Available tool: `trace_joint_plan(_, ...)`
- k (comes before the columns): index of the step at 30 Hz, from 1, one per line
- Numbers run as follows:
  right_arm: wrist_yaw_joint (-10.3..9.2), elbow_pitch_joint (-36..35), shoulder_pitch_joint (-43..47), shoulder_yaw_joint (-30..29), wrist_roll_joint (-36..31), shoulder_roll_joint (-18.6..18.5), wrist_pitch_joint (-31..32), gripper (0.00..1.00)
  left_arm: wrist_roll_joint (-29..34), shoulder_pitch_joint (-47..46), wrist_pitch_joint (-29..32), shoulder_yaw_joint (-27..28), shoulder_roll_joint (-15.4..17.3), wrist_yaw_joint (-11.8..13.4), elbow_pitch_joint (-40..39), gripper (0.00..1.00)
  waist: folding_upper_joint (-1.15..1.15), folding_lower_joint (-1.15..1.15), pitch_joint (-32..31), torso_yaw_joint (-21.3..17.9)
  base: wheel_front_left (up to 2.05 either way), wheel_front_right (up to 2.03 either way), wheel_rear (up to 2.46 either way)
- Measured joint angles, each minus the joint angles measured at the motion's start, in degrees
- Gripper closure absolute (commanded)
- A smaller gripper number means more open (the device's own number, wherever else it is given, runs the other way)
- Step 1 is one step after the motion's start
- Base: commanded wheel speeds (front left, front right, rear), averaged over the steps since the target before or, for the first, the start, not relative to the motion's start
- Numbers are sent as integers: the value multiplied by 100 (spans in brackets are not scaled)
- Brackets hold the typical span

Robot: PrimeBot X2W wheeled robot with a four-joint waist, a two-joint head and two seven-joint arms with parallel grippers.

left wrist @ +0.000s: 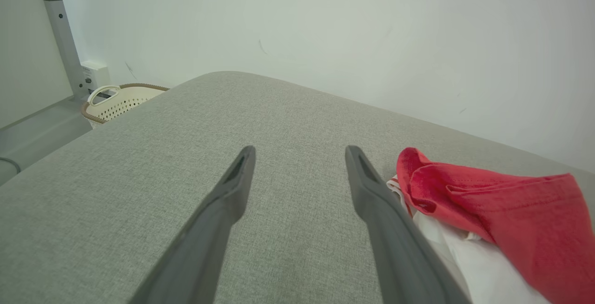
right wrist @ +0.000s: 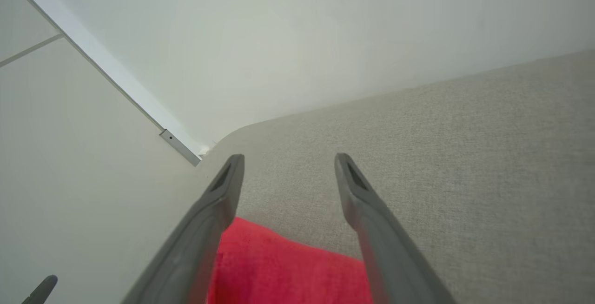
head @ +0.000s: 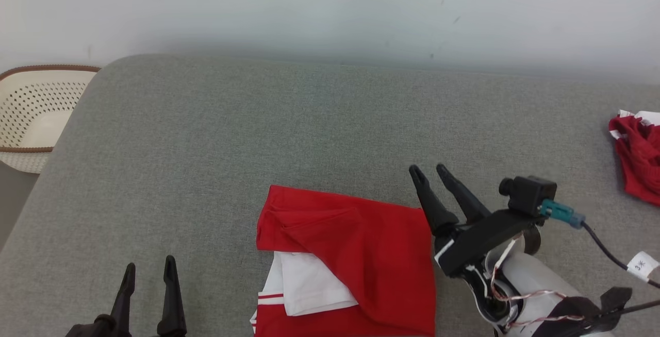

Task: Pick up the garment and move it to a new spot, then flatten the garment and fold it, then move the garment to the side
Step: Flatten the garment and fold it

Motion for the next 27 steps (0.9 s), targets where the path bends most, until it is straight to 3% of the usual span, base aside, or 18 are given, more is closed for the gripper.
trace_joint_plan(5, 0, 339, 169, -32, -278, 34, -19, 0, 8, -1, 0, 22, 0, -11, -9, 0, 0, 0, 23, -13, 0, 0, 0)
trace_joint_plan(7, 0, 572, 181, 4, -479, 129, -20, 100, 9, -2, 0, 31, -1, -14, -12, 0, 0, 0, 48, -13, 0, 0, 0)
trace_joint_plan(20, 0, 1622, -62, 342, -1218, 627, -67, 100, 45, -101, 0, -8, 0, -24, -3, 0, 0, 0, 196, 113, 0, 0, 0)
trace_joint_plan(27, 0, 1707, -57, 396, -1281, 926, -69, 100, 49, -138, 0, -64, -1, -47, 16, 0, 0, 0, 218, 233, 0, 0, 0)
